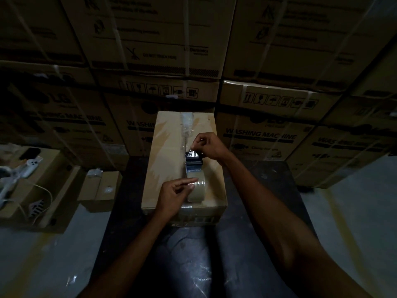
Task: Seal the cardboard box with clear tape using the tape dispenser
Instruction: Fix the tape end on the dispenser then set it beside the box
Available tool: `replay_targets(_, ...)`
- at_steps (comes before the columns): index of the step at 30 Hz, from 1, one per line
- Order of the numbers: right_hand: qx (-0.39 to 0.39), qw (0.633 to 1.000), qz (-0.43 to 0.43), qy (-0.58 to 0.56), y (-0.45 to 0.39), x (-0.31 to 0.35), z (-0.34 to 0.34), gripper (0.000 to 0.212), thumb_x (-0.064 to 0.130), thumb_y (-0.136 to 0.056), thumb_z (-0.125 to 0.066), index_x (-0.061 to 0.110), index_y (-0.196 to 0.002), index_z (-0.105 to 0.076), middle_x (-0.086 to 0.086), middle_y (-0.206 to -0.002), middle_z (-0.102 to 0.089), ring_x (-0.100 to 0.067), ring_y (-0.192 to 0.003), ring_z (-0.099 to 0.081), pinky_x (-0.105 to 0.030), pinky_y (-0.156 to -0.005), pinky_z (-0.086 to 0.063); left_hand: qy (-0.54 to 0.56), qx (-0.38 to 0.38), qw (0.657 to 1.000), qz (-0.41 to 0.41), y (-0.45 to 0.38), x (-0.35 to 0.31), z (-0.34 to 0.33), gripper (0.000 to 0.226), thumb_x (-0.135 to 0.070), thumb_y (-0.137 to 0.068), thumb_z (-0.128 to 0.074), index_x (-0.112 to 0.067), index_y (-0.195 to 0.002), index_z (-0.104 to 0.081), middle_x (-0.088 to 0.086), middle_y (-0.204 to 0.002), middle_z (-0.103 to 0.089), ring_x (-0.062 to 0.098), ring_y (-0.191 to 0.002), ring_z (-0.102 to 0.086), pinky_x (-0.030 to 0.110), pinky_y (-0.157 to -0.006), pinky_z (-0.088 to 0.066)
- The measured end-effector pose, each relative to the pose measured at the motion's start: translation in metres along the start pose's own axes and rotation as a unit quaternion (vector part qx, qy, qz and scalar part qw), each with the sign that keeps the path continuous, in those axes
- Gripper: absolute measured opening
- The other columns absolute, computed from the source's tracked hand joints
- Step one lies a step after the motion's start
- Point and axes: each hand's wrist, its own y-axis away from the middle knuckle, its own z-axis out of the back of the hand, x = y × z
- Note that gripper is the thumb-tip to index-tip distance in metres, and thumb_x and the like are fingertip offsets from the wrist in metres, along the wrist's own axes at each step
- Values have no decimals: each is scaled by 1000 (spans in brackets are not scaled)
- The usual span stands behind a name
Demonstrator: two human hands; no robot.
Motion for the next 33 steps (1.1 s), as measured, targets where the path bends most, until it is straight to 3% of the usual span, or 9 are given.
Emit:
replay_targets(5,8,1000,-23,-11,-4,5,-2,15,3,-93,-72,-10,-98,-66,-25,-94,-76,-18,-72,-71,-31,-58,-57,-6,8,1000,-4,12,7,6,28,2,-94,-74,-18,-113,-81,-21,-105,-82,4,-105,-77,15,-90,-57)
replay_targets(10,32,999,-36,-16,-4,13,7,7,5,-92,-75,2,-89,-69,-8,-76,-73,-12,-58,-65,-28,-55,-55,-21,54,998,3,14,6,13,30,0,-95,-73,-23,-113,-81,-23,-108,-81,3,-108,-76,15,-92,-56)
replay_targets(12,64,997,-29,-12,-5,20,13,8,7,-93,-73,1,-95,-68,-17,-88,-76,-16,-67,-71,-34,-61,-60,-14,66,998,8,14,5,15,35,2,-94,-73,-25,-115,-81,-22,-113,-80,4,-110,-75,16,-94,-56)
replay_targets(14,94,995,-19,-4,-5,26,20,15,9,-94,-73,-2,-101,-67,-23,-104,-75,-23,-81,-74,-45,-75,-62,4,27,1000,13,15,7,17,42,5,-91,-75,-31,-113,-82,-15,-115,-81,9,-107,-77,23,-94,-60)
replay_targets(17,112,994,-13,-1,-5,28,24,10,11,-93,-75,5,-96,-68,-14,-102,-69,-27,-85,-70,-52,-84,-60,31,-66,997,2,11,13,24,39,8,-91,-76,-29,-95,-84,-2,-102,-83,18,-94,-79,37,-82,-65)
replay_targets(20,118,993,-16,-11,-5,27,21,8,10,-92,-76,10,-90,-68,-5,-96,-68,-23,-80,-70,-46,-79,-60,36,-123,991,26,-10,11,28,25,0,-96,-73,-24,-92,-81,3,-91,-83,22,-80,-78,41,-71,-63)
replay_targets(24,112,993,-16,-12,-3,30,19,11,9,-93,-74,11,-87,-65,3,-90,-70,-11,-72,-71,-32,-67,-61,16,-113,993,22,-57,-13,30,18,-18,-97,-75,-23,-114,-79,-12,-109,-80,6,-100,-76,34,-80,-65)
replay_targets(26,107,994,-18,-12,-4,28,20,11,9,-93,-75,11,-86,-65,0,-92,-70,-10,-71,-72,-32,-67,-62,-5,-93,995,18,-75,-21,29,19,-21,-95,-78,-23,-114,-79,-14,-108,-79,1,-97,-75,35,-80,-66)
replay_targets(33,83,996,-28,-27,-4,23,21,16,13,-89,-79,13,-83,-64,-10,-92,-67,-17,-74,-71,-39,-70,-64,-10,-73,997,38,-98,-28,22,7,-18,-93,-80,-18,-99,-84,-1,-96,-84,14,-91,-79,35,-77,-65)
